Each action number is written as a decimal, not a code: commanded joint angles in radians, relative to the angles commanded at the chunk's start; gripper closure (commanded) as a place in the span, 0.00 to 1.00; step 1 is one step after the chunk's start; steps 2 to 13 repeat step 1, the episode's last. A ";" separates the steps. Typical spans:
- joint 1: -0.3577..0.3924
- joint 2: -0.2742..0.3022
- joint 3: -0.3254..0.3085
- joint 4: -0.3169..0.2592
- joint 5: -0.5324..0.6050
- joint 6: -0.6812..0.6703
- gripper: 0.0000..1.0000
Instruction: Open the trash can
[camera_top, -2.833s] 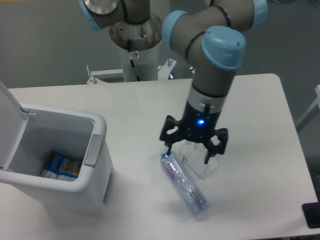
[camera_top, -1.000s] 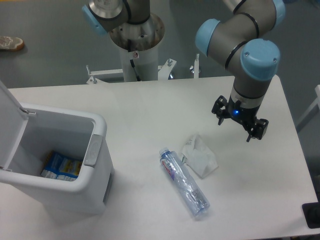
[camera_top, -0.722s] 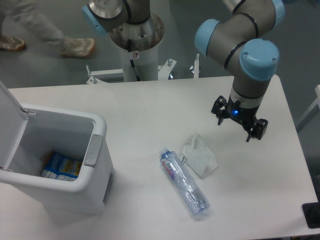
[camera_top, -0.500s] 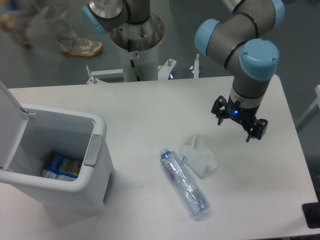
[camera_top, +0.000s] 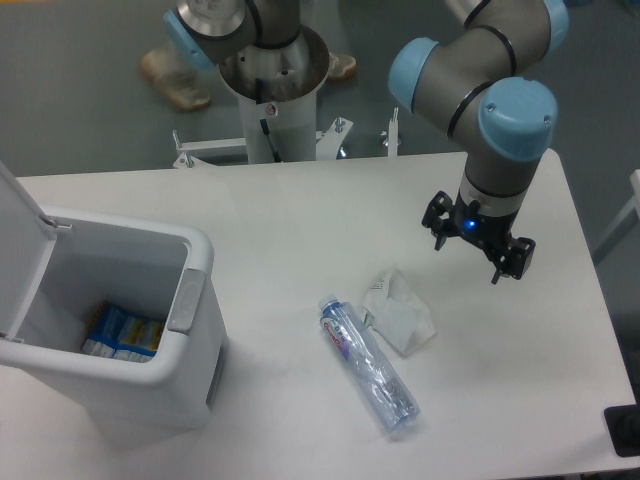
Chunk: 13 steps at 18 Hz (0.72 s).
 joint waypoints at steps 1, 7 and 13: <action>0.000 0.000 0.000 0.000 0.000 0.000 0.00; 0.000 0.000 0.000 0.000 0.000 0.000 0.00; 0.000 0.000 0.000 0.000 0.000 0.000 0.00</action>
